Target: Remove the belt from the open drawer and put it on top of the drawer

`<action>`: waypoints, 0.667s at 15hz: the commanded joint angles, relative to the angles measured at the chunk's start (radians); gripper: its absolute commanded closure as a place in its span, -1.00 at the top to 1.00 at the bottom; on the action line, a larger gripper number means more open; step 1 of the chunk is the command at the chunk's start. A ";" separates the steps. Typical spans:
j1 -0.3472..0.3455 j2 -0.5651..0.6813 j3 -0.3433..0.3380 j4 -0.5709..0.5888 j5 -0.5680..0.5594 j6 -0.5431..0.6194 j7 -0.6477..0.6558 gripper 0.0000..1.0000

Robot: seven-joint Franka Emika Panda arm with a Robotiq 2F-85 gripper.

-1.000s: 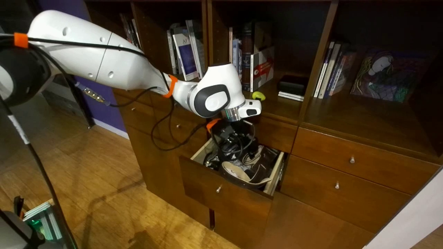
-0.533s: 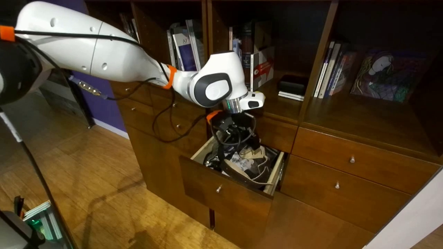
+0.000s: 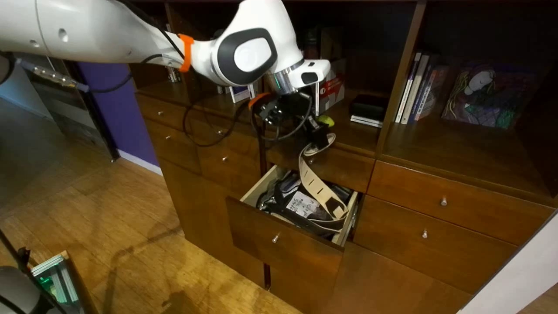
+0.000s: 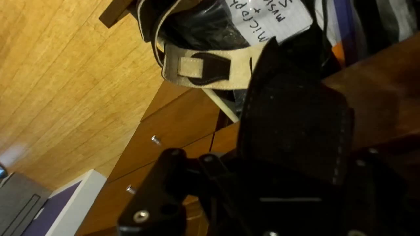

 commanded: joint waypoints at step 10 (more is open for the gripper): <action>0.017 -0.036 0.005 0.012 0.014 0.230 0.114 -1.00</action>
